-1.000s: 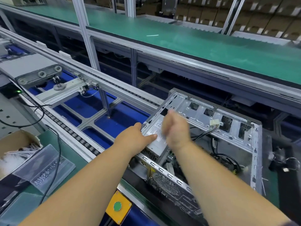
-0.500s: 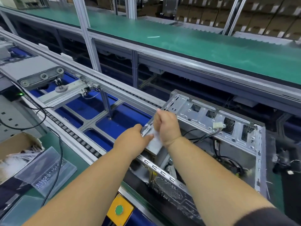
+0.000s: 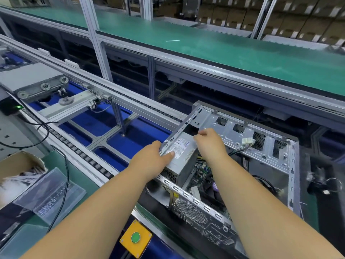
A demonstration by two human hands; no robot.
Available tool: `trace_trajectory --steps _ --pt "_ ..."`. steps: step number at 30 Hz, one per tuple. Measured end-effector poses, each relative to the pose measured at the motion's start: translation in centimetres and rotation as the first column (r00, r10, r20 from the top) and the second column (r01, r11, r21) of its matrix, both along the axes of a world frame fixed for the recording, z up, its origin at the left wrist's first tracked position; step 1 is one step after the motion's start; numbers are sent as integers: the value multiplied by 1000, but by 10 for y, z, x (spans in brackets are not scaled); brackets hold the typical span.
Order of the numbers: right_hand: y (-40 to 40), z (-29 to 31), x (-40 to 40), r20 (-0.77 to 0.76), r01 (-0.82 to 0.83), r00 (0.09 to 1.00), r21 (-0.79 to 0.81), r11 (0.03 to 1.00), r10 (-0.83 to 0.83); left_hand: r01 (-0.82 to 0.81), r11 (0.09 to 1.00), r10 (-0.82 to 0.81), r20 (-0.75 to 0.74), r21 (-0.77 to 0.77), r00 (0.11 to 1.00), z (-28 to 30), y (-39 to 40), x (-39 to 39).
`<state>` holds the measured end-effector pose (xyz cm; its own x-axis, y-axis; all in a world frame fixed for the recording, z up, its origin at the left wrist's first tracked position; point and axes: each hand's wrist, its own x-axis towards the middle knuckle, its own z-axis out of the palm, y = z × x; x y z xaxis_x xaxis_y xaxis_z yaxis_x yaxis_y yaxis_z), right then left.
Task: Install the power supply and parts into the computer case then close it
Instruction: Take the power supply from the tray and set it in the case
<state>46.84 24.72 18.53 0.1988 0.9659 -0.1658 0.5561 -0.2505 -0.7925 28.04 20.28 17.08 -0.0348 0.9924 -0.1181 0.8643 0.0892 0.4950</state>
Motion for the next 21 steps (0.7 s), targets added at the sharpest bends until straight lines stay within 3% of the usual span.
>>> trace_trajectory --steps 2,6,8,16,21 --pt "-2 -2 3 11 -25 1000 -46 999 25 -20 1000 19 72 5 997 0 -2 -2" --pt "-8 -18 9 -343 -130 939 -273 953 29 -174 985 158 402 4 902 -5 -12 -10" --pt "-9 -28 13 -433 -186 900 -280 942 49 -239 970 228 497 -43 837 -11 -21 -14" --pt "-2 -31 21 -365 -270 912 -182 946 190 -191 978 206 507 -82 837 -12 -34 -14" --pt "-2 -32 19 -267 -397 903 -215 892 337 -166 981 196 541 -105 818 -11 -32 -15"
